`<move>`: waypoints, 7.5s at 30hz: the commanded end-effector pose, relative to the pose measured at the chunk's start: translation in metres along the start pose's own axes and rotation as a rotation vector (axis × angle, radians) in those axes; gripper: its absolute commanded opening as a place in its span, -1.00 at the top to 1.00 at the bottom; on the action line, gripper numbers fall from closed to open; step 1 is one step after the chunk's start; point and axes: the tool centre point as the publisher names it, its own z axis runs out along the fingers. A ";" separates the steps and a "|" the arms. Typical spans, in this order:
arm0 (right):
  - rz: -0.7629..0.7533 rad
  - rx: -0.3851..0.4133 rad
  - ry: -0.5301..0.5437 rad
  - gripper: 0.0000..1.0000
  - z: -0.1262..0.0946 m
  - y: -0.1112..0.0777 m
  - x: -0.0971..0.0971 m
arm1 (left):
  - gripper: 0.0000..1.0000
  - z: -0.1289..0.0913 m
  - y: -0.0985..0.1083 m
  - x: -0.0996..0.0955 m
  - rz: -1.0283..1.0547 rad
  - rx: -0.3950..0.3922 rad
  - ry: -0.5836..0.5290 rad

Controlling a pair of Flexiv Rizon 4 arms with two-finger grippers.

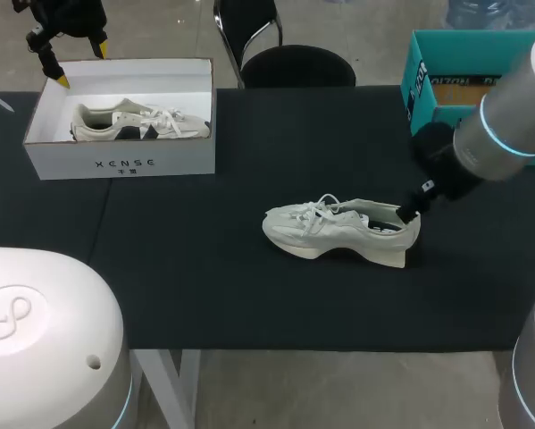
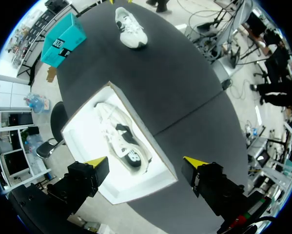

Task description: Take the shoe out of the shoebox, open the shoe tongue, remove and reinsert the insole, then place the shoe into the shoebox

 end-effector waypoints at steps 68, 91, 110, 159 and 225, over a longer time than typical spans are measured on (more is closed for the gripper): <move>-0.630 -0.869 0.478 -1.00 0.037 -0.055 -0.028 | -1.00 0.000 0.000 0.001 0.000 -0.002 0.000; -0.547 -0.815 0.485 -1.00 0.095 -0.034 -0.048 | -1.00 0.000 0.000 0.001 0.000 -0.002 0.000; -0.542 -0.897 0.498 -1.00 0.125 -0.016 -0.031 | -1.00 0.000 0.000 0.001 0.000 -0.002 0.000; -0.556 -0.951 0.479 -1.00 0.121 0.005 -0.011 | -1.00 0.000 0.000 0.001 0.000 -0.002 0.000; -0.525 -0.838 0.597 1.00 0.158 0.012 -0.002 | -1.00 0.000 0.000 0.001 0.000 -0.002 0.000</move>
